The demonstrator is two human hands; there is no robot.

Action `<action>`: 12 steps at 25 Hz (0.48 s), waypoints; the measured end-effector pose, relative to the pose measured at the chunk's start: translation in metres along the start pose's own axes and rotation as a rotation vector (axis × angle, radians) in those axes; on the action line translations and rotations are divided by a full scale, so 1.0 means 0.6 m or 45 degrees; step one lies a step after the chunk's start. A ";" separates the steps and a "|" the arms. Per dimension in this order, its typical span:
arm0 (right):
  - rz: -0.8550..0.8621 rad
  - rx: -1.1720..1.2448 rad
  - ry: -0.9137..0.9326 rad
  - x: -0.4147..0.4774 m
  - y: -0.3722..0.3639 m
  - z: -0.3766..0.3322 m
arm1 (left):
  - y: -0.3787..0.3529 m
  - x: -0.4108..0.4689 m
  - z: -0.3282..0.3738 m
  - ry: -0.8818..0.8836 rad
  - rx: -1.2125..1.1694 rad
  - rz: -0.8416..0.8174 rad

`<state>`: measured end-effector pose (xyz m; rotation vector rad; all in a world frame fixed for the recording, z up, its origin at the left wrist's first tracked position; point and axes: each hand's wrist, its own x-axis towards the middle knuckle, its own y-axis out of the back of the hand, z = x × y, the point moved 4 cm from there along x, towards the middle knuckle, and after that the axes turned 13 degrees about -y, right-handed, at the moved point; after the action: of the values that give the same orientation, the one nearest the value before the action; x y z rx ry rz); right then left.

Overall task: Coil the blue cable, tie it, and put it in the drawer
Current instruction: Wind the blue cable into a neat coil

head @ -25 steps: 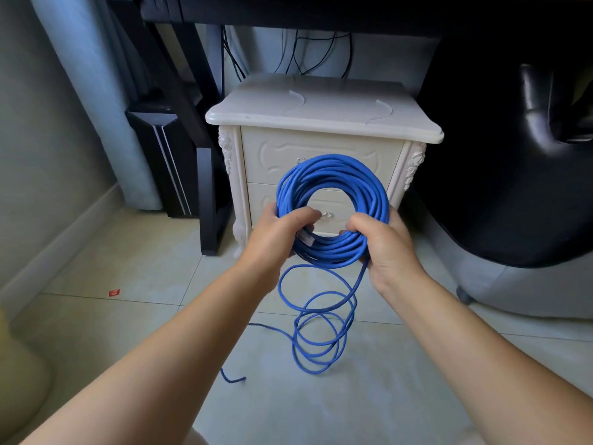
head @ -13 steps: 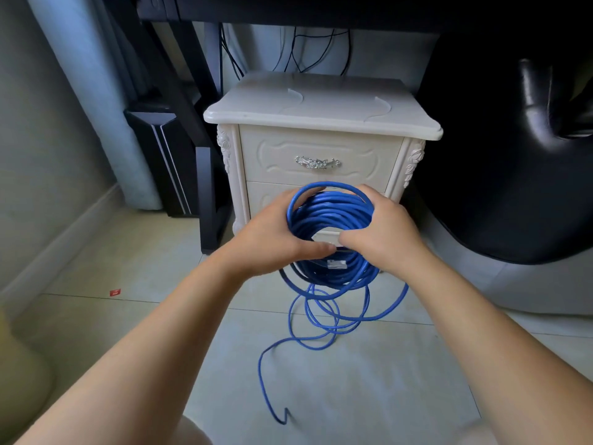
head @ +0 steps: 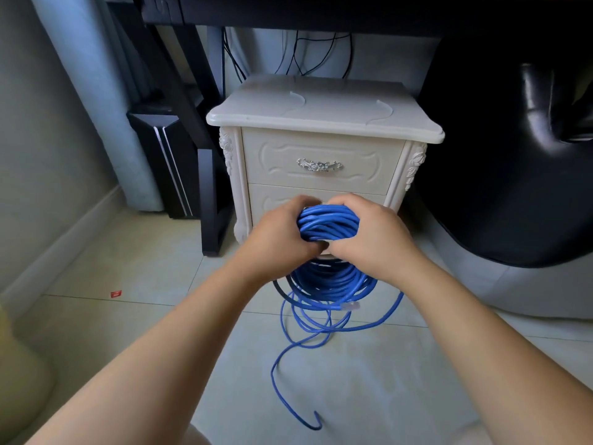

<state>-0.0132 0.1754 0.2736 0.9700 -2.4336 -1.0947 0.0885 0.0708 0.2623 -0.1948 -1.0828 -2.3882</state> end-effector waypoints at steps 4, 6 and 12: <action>-0.096 0.282 -0.096 0.003 0.005 0.007 | 0.004 0.006 -0.008 0.122 -0.047 0.188; -0.184 0.313 -0.145 0.006 0.006 0.016 | 0.002 0.005 -0.014 0.199 -0.124 0.237; -0.335 0.850 -0.312 -0.008 -0.021 0.034 | 0.007 0.005 -0.051 0.580 -0.557 0.602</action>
<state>-0.0143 0.1839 0.2509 1.4520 -3.0193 -0.4698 0.0906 0.0445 0.2455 -0.0409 -0.2595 -2.0566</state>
